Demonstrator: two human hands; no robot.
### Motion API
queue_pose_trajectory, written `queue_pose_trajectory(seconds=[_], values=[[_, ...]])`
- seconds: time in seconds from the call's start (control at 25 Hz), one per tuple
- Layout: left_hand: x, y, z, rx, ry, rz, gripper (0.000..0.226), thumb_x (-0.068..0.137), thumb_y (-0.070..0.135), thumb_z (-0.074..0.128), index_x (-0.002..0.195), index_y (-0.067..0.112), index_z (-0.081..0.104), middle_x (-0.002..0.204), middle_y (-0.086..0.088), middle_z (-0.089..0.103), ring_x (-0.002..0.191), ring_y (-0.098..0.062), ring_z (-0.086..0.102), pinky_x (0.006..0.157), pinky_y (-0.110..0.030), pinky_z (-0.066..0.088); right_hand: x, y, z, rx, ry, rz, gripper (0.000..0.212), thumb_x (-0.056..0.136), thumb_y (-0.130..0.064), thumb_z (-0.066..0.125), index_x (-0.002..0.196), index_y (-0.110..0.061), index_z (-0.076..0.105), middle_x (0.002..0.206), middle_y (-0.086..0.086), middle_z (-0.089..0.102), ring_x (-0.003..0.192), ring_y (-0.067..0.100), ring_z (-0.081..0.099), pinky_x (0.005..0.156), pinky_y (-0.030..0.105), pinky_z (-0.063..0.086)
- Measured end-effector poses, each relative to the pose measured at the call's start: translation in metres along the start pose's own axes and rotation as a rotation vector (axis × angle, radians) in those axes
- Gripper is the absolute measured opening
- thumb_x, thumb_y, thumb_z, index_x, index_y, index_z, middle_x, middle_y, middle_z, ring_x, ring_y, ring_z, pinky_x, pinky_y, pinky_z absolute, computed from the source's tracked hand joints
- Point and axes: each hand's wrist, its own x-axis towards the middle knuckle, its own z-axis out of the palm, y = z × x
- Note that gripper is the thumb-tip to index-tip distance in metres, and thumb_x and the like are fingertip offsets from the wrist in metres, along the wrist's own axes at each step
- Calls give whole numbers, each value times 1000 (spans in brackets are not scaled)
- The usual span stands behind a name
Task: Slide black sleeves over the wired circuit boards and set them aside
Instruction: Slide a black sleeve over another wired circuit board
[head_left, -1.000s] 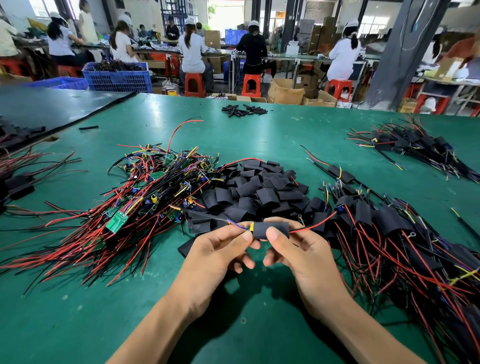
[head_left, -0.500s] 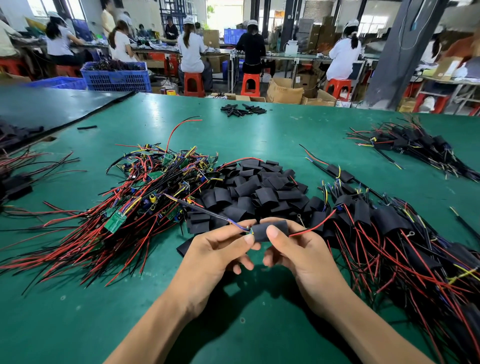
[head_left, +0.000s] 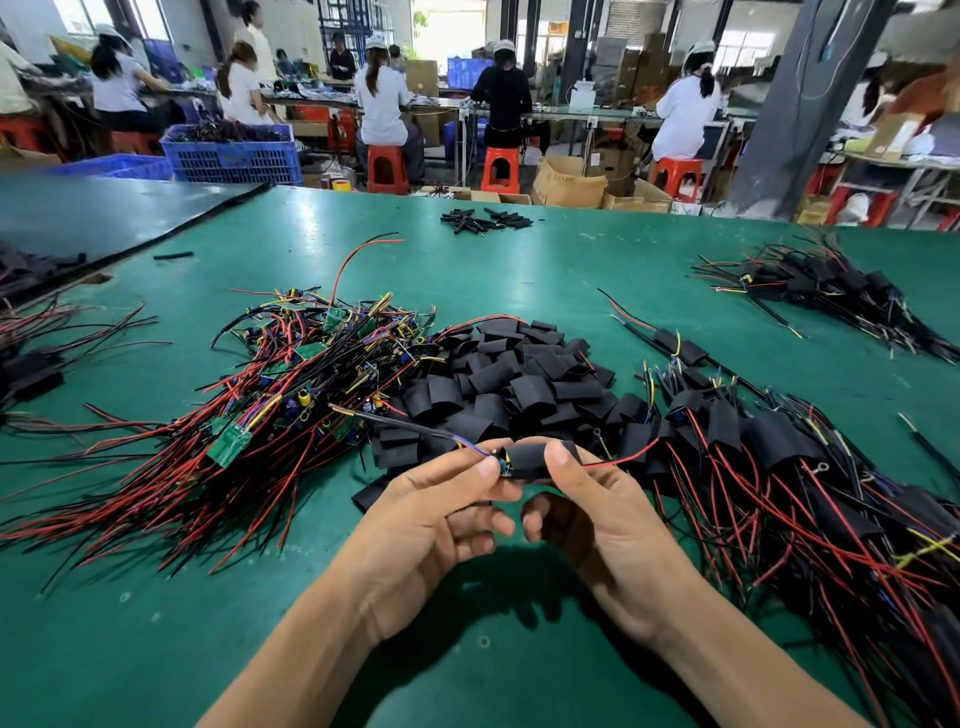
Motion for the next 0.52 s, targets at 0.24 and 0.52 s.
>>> queue_pose_trajectory(seconds=[0.24, 0.52], values=[[1, -3, 1, 66, 92, 55, 37, 62, 21, 88, 96, 13, 78, 77, -7, 71, 53, -15, 62, 50, -20, 45, -1, 5, 2, -13, 58, 13, 43, 79, -40, 75, 106, -7, 75, 81, 7, 68, 59, 14, 56, 66, 28, 45], [2, -5, 1, 75, 93, 91, 27, 72, 31, 79, 94, 15, 78, 88, -9, 73, 56, -17, 63, 53, -22, 45, 1, -2, 7, 26, 171, 70, 41, 73, -47, 77, 98, -15, 78, 83, 8, 72, 54, 14, 56, 58, 24, 47]])
